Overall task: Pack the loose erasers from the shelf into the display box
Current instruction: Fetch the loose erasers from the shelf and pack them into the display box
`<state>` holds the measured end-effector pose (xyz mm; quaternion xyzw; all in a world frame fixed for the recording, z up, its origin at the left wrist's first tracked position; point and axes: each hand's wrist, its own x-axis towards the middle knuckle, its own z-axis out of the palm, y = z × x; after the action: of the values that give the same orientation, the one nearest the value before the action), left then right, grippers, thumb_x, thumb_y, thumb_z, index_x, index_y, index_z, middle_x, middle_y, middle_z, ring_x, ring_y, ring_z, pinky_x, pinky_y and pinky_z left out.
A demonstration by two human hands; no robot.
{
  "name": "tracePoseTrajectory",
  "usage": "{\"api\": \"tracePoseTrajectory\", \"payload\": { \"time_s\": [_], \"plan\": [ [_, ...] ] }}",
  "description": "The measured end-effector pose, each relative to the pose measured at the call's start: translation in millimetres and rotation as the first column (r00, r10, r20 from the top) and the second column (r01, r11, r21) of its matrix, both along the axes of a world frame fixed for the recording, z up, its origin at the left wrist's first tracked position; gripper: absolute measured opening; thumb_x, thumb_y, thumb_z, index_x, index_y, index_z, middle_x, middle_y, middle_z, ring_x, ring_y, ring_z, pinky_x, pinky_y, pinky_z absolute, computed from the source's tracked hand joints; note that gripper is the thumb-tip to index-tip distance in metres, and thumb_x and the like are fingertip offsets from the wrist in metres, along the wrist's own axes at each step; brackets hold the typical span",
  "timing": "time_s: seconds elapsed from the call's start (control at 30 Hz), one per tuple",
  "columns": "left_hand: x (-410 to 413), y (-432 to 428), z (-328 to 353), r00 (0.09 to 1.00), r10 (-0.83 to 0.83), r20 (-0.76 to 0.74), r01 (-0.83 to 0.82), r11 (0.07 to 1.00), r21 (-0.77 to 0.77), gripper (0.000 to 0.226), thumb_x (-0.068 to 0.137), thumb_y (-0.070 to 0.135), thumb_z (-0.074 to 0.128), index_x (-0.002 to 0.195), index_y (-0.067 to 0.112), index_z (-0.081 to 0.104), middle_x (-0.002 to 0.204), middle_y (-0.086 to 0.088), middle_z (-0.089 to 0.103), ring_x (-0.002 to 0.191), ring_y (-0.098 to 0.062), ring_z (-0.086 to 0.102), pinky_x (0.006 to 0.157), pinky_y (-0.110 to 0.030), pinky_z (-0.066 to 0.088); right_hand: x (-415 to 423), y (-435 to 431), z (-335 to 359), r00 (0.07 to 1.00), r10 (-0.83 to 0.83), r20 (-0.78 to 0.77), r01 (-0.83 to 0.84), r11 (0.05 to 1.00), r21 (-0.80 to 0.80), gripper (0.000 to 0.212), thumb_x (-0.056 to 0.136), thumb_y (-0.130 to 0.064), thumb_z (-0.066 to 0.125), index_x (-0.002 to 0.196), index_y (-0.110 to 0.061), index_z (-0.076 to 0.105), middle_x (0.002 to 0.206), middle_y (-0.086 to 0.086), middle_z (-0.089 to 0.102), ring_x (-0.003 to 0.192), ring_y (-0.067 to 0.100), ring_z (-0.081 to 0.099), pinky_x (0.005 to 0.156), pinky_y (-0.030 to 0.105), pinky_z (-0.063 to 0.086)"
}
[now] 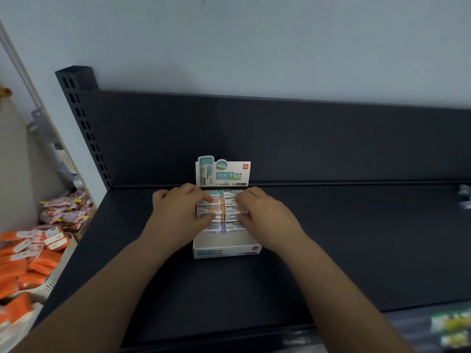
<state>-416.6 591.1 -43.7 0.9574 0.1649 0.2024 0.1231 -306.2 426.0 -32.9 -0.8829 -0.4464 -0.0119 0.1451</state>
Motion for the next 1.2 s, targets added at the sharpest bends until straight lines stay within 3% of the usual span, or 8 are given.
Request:
{"api": "tracePoseTrajectory", "payload": {
  "time_s": [0.4,0.77,1.0,1.2],
  "plan": [
    [-1.2,-10.3,11.2,0.998,-0.047,0.031,0.048,0.999,-0.026,0.031,0.081,0.047,0.066,0.111,0.04,0.06,0.114,0.021,0.051,0.108,-0.001,0.047,0.093,-0.024,0.012,-4.5,-6.4,6.2,0.998,0.025,0.059,-0.027,0.999,0.041,0.04,0.093,-0.033,0.054,0.131,-0.025,0.047,0.13,-0.006,0.046,0.108,0.018,0.052,0.079,0.034,0.051],
    [6.3,-40.0,29.6,0.986,-0.101,-0.131,0.107,0.993,0.043,0.054,0.086,0.052,0.054,0.136,0.038,0.039,0.133,0.017,0.042,0.126,-0.008,0.037,0.106,-0.037,0.022,5.3,-39.6,19.0,0.995,0.037,0.09,-0.045,0.995,0.089,0.043,0.095,-0.037,0.052,0.136,-0.028,0.044,0.134,-0.007,0.045,0.115,0.016,0.048,0.088,0.033,0.049],
    [37.0,-118.3,36.0,0.985,0.027,-0.17,0.023,0.956,0.291,0.061,0.086,0.06,0.047,0.14,0.033,0.033,0.139,0.008,0.041,0.129,-0.016,0.038,0.103,-0.041,0.028,20.6,-113.0,10.1,0.995,-0.019,0.097,0.017,1.0,0.02,0.056,0.096,-0.038,0.049,0.146,-0.023,0.03,0.143,-0.002,0.039,0.122,0.02,0.043,0.097,0.037,0.044],
    [74.0,-218.0,29.3,0.989,-0.02,-0.144,0.063,0.951,0.302,0.06,0.087,0.062,0.044,0.138,0.032,0.035,0.136,0.006,0.044,0.125,-0.019,0.042,0.101,-0.041,0.029,45.1,-210.3,1.3,0.99,-0.104,0.1,0.106,0.994,-0.02,0.057,0.094,-0.039,0.052,0.145,-0.023,0.031,0.141,-0.001,0.041,0.122,0.023,0.045,0.095,0.04,0.045]
  ]
}}
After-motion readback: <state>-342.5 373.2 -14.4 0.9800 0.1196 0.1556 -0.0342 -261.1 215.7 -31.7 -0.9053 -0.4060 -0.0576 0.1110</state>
